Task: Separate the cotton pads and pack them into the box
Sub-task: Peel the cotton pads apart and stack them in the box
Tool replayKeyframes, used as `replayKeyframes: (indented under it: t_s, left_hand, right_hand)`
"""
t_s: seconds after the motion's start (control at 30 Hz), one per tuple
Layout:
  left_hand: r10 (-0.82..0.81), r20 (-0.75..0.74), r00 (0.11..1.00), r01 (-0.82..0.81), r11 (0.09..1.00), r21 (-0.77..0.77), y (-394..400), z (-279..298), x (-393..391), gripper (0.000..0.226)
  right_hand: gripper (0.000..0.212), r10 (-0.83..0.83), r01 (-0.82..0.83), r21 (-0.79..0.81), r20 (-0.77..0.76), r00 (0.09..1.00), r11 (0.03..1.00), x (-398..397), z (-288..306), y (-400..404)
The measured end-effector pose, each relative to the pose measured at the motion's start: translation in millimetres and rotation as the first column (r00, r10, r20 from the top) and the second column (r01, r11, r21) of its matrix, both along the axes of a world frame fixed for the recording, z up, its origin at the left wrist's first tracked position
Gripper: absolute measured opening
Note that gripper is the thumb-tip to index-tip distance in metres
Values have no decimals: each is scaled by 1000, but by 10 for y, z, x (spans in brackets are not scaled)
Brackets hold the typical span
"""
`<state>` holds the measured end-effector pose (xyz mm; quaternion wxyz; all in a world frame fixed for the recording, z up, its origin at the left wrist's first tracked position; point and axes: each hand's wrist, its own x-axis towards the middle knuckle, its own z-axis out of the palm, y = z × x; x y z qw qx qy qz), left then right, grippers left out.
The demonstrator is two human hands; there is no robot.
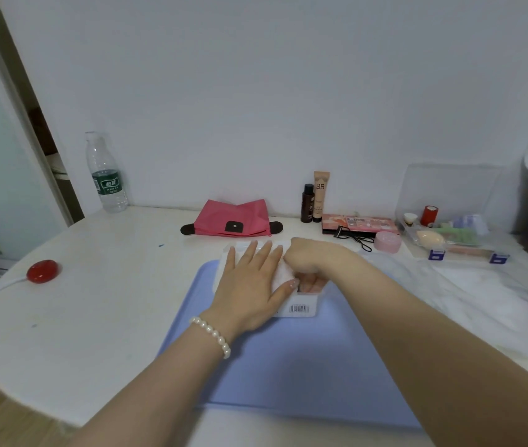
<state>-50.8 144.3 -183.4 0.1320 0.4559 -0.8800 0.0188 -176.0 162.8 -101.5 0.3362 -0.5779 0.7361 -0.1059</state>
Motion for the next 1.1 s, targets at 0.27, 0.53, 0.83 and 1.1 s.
replayKeyframes:
  t_s: [0.27, 0.53, 0.83, 1.1]
  left_hand:
    - [-224, -367, 903, 177, 971, -158, 161, 205, -333, 41]
    - [-137, -405, 904, 279, 907, 316, 464, 324, -1250, 23]
    - [629, -692, 353, 531, 474, 702, 731, 138, -1513, 23]
    - [321, -641, 698, 454, 494, 742, 721, 89, -1591, 24]
  right_hand:
    - [28, -104, 63, -259, -148, 984, 964, -881, 417, 361]
    - [18, -372, 323, -247, -188, 909, 914, -1734, -1, 793]
    - [27, -316, 292, -123, -297, 901, 948, -2107, -503, 1231]
    - [53, -130, 80, -122, -488, 863, 989, -2163, -682, 1307]
